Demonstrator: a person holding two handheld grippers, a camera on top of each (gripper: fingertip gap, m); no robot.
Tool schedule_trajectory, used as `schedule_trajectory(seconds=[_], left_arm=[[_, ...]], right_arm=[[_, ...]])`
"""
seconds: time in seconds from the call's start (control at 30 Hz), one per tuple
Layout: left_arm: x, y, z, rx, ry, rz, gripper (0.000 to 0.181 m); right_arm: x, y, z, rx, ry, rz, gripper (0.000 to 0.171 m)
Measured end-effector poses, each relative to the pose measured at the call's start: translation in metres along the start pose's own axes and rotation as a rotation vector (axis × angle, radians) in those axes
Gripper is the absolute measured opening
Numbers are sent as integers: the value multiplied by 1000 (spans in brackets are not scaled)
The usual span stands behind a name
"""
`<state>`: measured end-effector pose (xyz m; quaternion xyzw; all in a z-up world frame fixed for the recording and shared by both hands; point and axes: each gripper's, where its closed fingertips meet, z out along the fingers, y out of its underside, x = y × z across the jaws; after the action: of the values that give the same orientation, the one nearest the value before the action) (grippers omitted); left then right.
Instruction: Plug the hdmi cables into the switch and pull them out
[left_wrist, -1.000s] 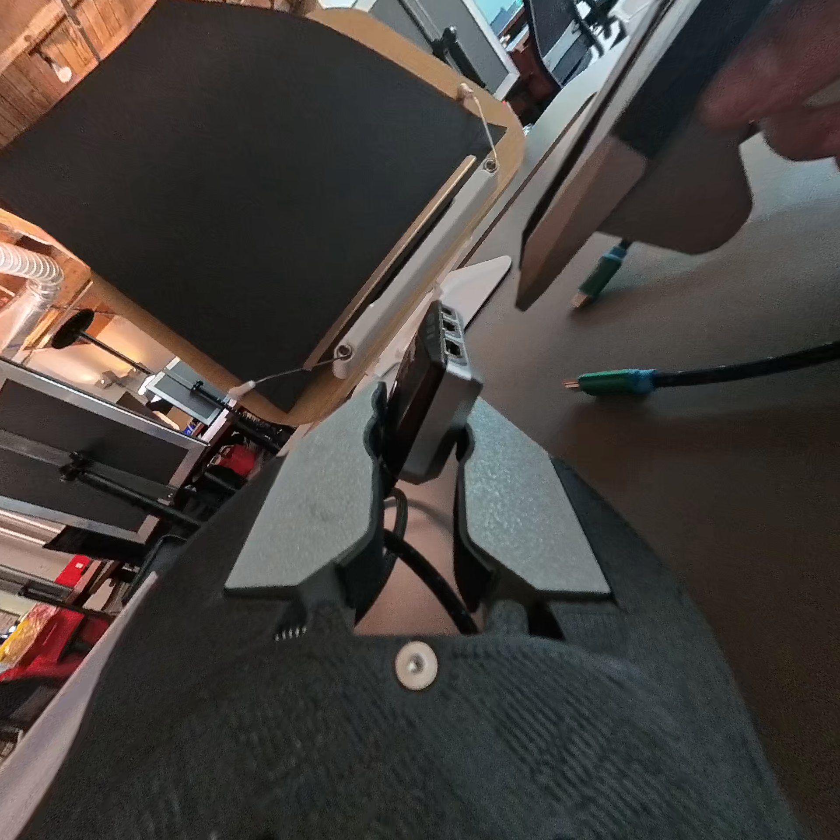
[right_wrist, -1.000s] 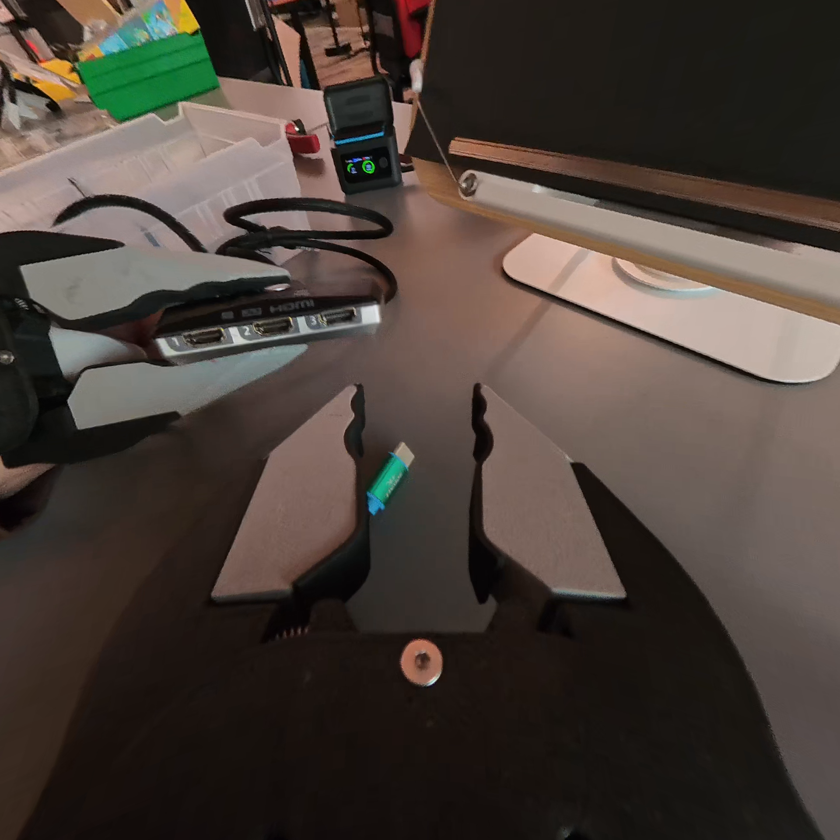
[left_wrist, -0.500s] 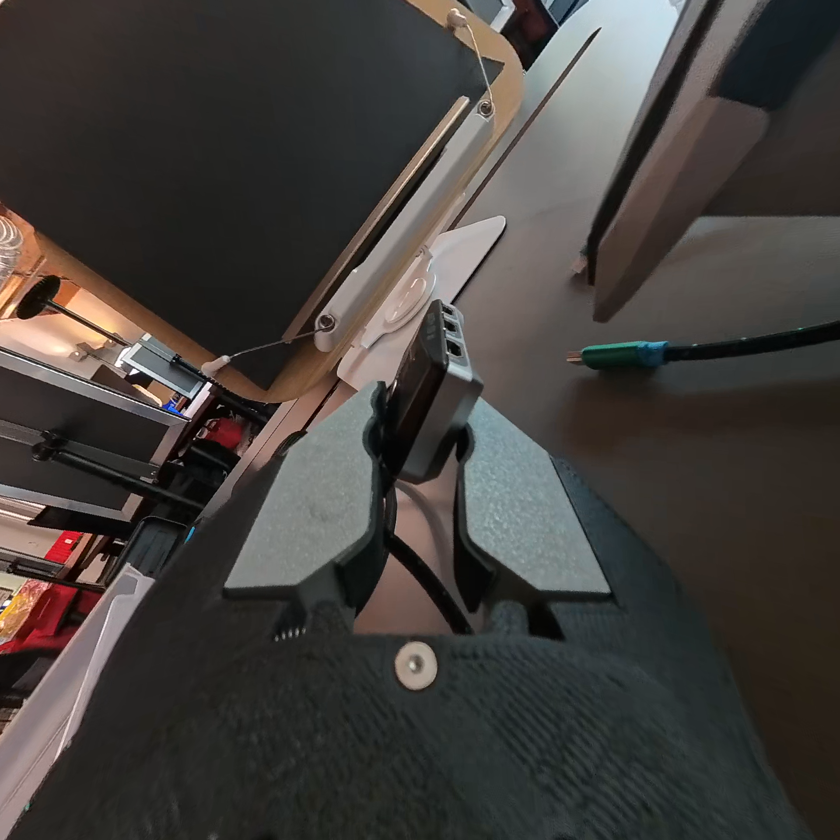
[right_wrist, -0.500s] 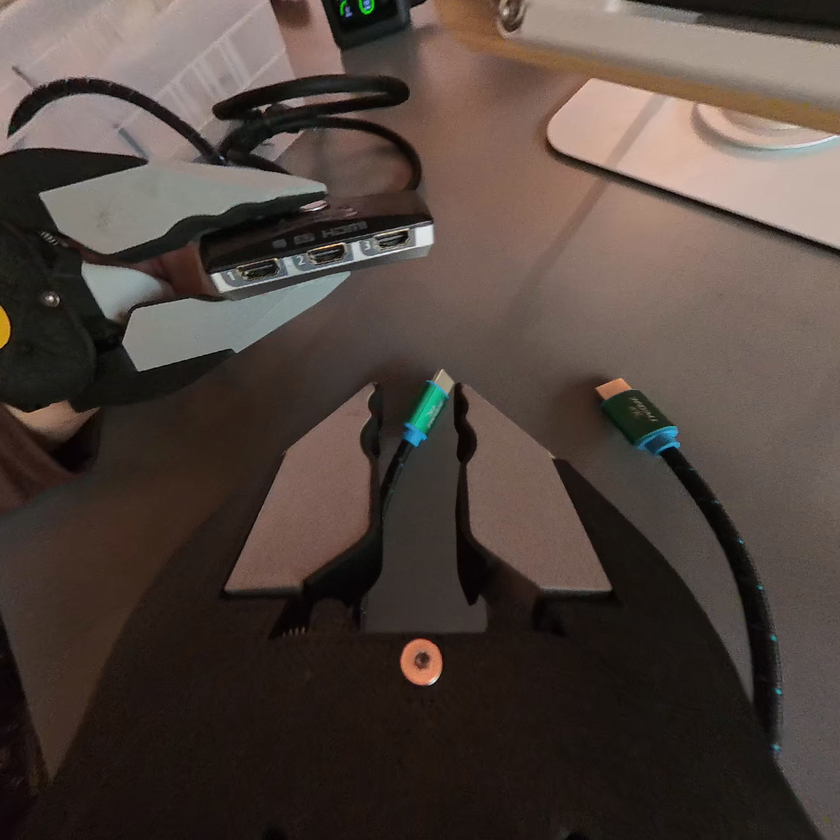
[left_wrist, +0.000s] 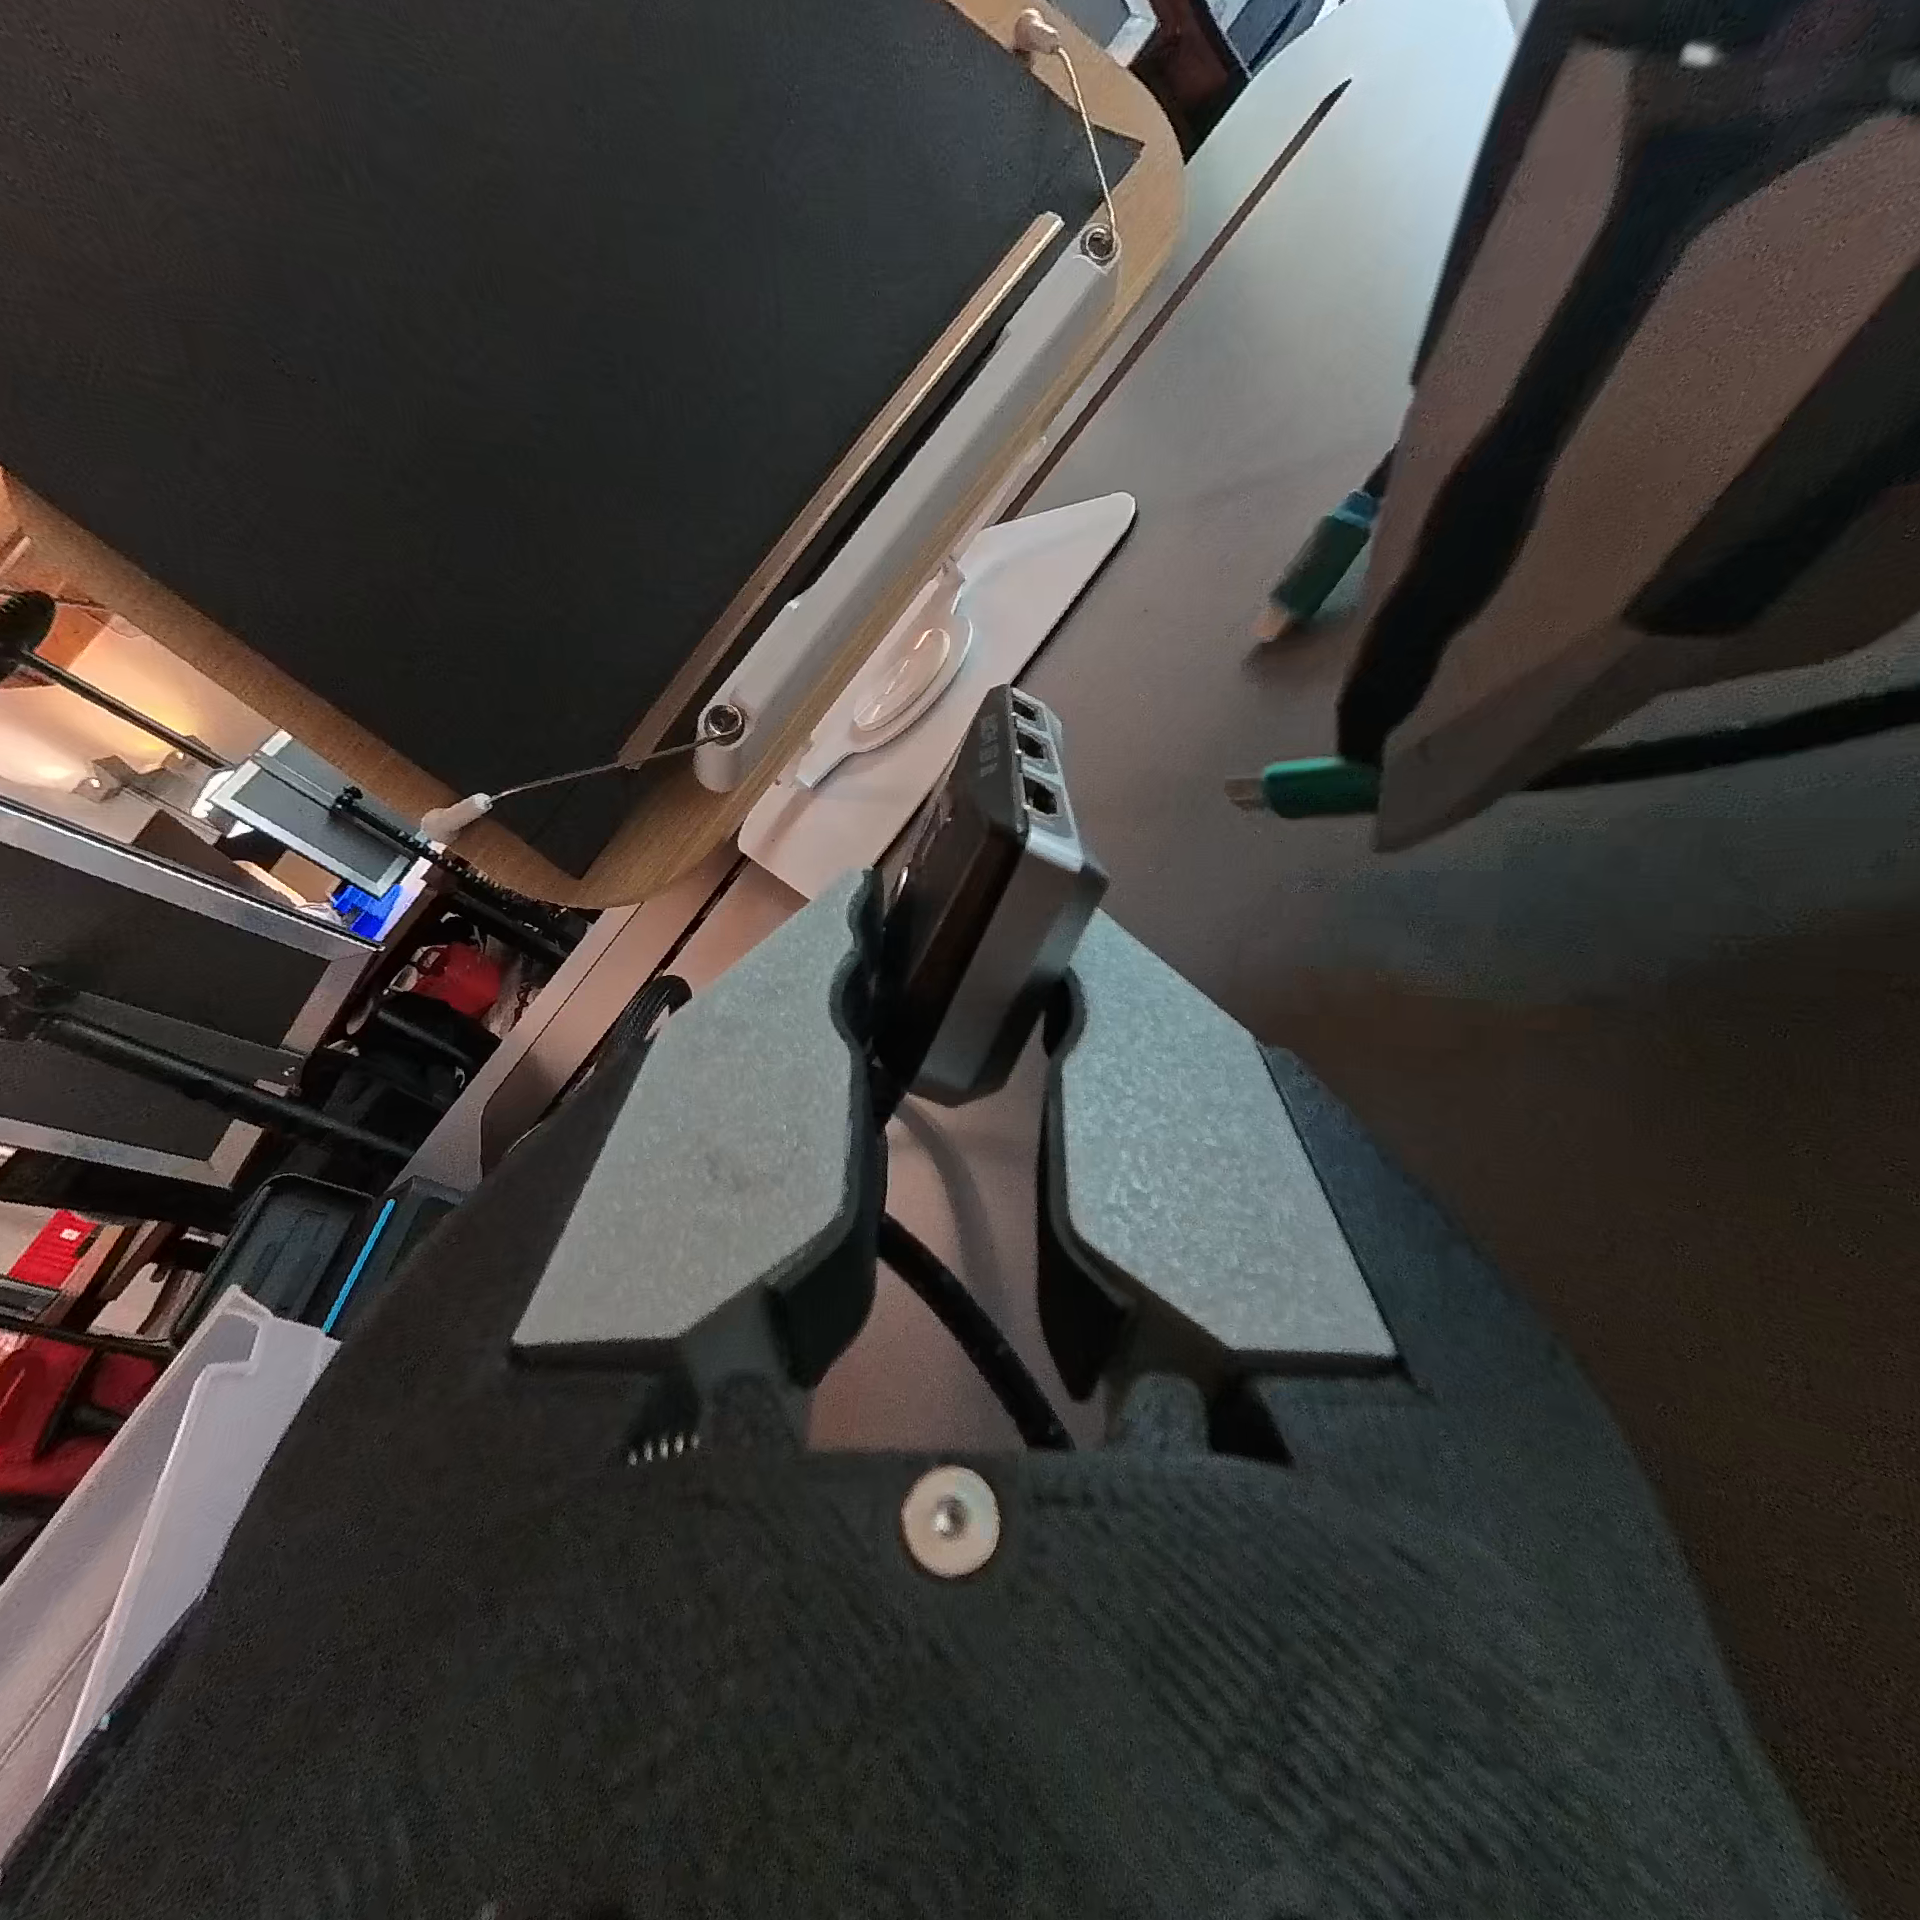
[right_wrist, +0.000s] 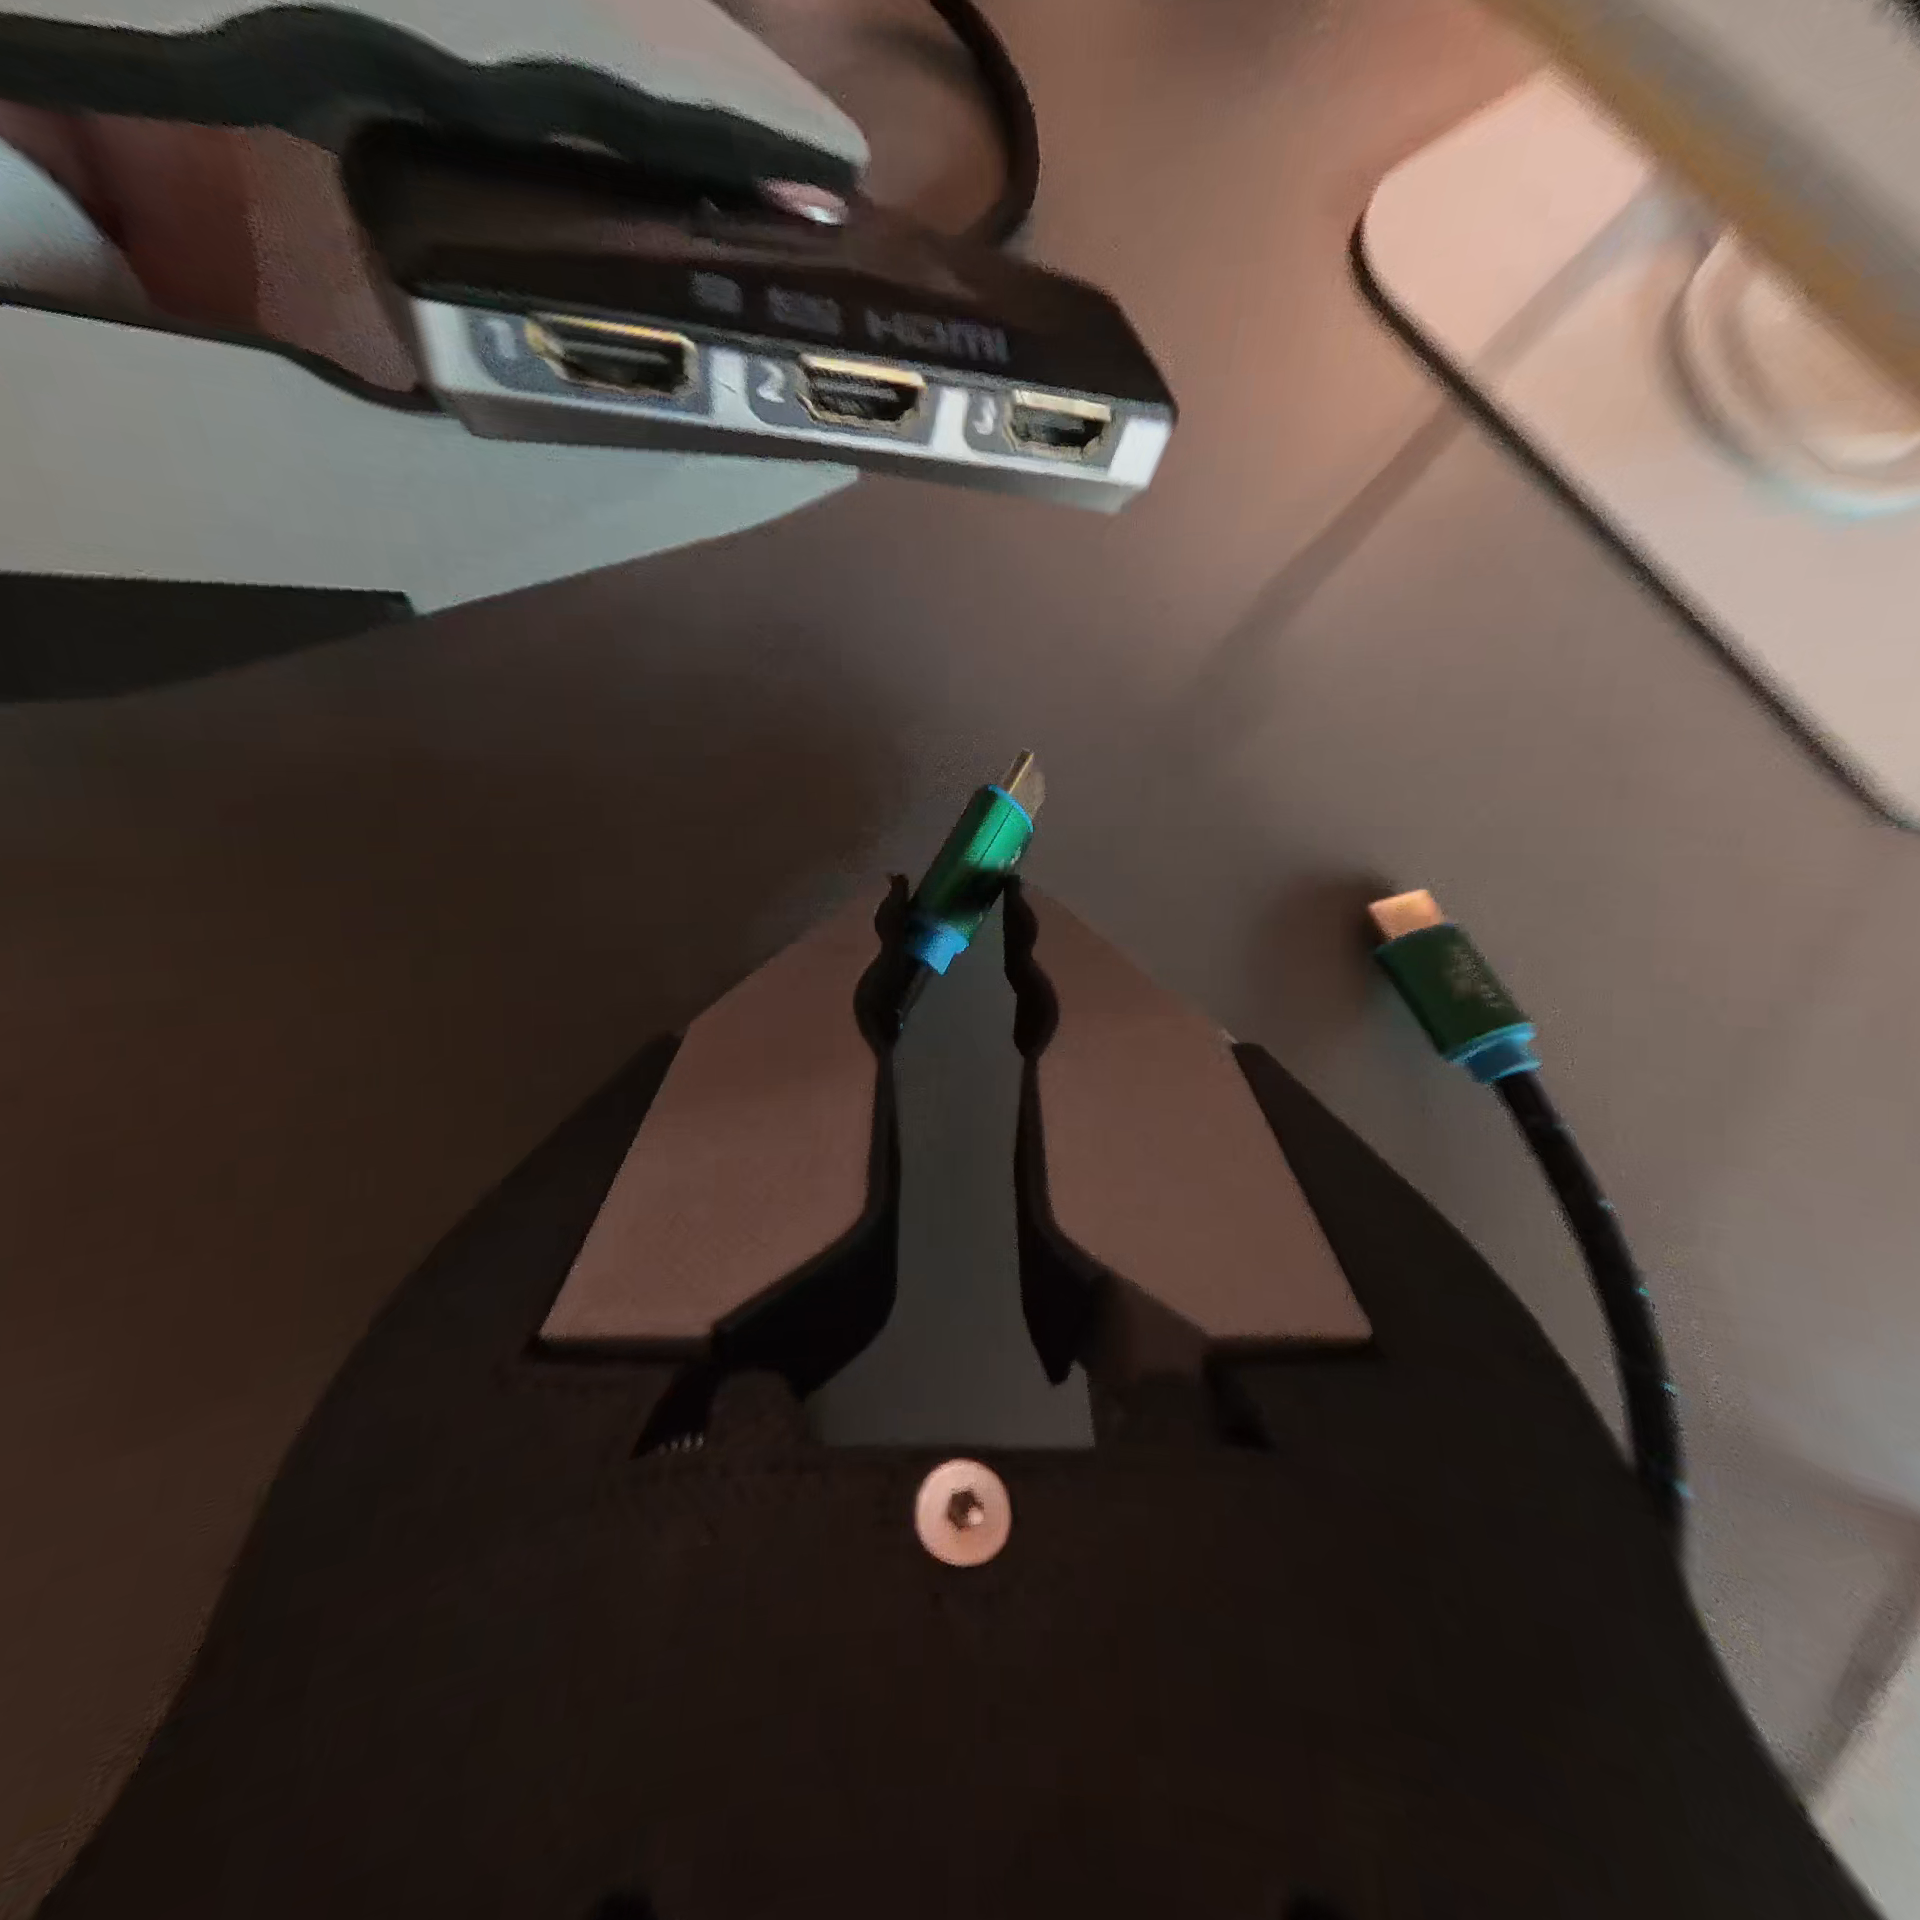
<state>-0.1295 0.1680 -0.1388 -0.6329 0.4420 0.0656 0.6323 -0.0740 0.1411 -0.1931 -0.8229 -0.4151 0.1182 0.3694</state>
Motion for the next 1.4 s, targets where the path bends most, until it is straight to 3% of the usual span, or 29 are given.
schedule_trajectory(seconds=[0.17,0.33,1.4], left_arm=[[-1,0,0,2,-9,4,28],[-2,-1,-1,6,-10,3,28],[-2,-3,-2,14,-11,-6,28]], right_arm=[[5,-19,-15,91,119,-204,9],[3,-32,-27,197,65,-133,8],[5,-33,-24,218,32,-52,8]])
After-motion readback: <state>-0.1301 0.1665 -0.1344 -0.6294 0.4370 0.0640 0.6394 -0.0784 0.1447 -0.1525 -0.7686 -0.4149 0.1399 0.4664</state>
